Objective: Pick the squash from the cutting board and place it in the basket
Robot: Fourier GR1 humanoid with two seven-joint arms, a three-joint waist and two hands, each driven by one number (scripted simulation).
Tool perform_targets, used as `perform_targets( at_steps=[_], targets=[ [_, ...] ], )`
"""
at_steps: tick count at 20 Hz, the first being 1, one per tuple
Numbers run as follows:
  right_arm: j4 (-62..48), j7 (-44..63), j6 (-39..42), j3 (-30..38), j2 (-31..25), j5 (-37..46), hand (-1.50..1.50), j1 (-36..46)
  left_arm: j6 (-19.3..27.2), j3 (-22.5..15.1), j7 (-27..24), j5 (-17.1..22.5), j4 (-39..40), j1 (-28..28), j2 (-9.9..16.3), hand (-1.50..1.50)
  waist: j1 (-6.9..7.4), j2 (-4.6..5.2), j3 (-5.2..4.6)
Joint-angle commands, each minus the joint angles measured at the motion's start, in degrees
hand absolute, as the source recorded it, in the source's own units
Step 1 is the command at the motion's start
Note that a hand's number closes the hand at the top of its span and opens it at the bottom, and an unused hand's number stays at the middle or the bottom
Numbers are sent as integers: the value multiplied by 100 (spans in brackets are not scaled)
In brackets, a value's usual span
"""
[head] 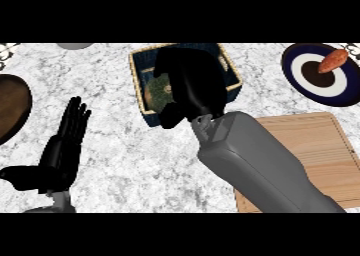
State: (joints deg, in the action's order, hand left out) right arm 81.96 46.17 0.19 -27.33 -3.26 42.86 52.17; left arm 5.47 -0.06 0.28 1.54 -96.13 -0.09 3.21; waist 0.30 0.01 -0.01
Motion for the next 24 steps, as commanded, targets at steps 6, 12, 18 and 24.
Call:
perform_targets(
  at_steps=[6, 12, 18, 24],
  targets=[
    [-897, -950, -105, 707, 248, 179, 150, -99, 10, -277, -139, -177, -358, 515, -161, 0, 17, 0, 0],
    [-1386, -1671, -393, 1213, 214, 122, 150, -283, -64, 116, -41, -18, 315, -225, 14, 0, -8, 9, 0],
    [-1661, -1582, -1251, 985, 321, 329, 150, -830, -132, 59, -14, 53, -19, 48, -25, 0, 28, 7, 0],
    [-2223, -2255, -686, 1698, 243, 252, -150, -218, -12, 98, -3, -67, 70, -160, -49, 0, 12, 5, 0]
  ],
)
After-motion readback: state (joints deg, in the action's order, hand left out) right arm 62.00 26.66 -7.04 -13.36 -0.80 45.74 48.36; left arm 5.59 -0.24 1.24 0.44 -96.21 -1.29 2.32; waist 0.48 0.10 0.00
